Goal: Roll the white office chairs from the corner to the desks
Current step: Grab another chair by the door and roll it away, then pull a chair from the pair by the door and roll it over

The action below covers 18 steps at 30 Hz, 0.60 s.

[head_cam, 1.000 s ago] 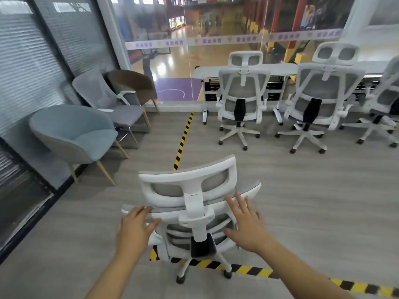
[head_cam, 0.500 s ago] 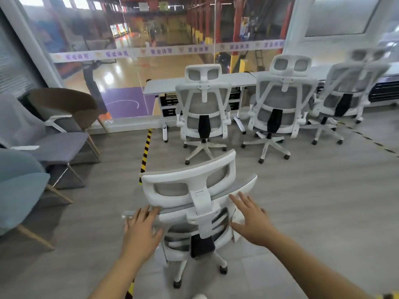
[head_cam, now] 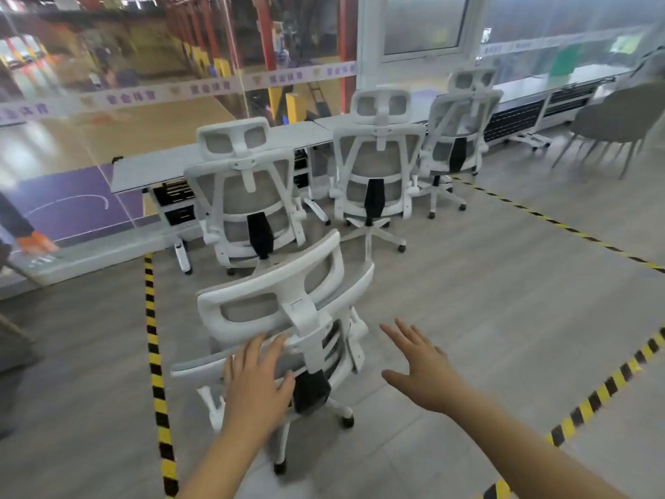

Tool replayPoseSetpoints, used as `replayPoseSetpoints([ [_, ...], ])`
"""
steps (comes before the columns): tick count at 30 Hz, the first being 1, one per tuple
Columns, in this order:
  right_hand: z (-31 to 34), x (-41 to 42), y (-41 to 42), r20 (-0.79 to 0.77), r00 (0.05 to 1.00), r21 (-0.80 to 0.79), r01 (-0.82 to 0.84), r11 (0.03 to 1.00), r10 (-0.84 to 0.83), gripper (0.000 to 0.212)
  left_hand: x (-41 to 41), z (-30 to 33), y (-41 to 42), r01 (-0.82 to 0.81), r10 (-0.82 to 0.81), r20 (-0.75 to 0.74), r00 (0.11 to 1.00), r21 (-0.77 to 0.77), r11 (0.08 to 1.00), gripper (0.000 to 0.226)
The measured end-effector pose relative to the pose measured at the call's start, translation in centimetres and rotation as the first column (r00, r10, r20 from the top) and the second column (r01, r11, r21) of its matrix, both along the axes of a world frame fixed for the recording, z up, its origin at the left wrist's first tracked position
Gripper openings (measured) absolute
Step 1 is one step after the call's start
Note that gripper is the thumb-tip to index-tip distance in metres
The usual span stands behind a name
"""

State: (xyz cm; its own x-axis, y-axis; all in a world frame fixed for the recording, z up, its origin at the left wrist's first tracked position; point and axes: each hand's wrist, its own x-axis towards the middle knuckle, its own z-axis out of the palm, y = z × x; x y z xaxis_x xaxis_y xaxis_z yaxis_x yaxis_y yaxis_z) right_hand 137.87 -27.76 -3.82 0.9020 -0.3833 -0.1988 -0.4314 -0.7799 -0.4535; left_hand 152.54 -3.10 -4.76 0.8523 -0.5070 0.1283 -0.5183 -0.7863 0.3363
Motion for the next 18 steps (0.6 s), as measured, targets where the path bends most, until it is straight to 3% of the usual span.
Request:
replayPoseSetpoints([
  [4,1.1,-5.5,-2.8,0.011,0.989,-0.022,0.148,0.989,-0.148,0.076,-1.2,0.5,-6.3,0.195,-0.194,-0.017,0.981,0.008,0.981,0.064],
  [9,2.6,-16.8,-4.8,0.071,0.922,-0.055,0.384,0.922,-0.380,0.074,-8.0,2.1,-14.7,0.461,-0.461,-0.088,0.883,-0.024,0.887,0.066],
  [13,3.5,-29.3,-4.3,0.115,0.795,-0.059,0.605,0.794,-0.596,0.075,-17.8,3.5,-20.5,0.646,-0.644,-0.164,0.747,-0.044,0.762,0.071],
  [18,3.4,-47.3,-1.0,0.119,0.573,-0.029,0.818,0.574,-0.811,0.073,-33.8,5.2,-25.7,0.842,-0.830,-0.173,0.531,-0.003,0.539,0.072],
])
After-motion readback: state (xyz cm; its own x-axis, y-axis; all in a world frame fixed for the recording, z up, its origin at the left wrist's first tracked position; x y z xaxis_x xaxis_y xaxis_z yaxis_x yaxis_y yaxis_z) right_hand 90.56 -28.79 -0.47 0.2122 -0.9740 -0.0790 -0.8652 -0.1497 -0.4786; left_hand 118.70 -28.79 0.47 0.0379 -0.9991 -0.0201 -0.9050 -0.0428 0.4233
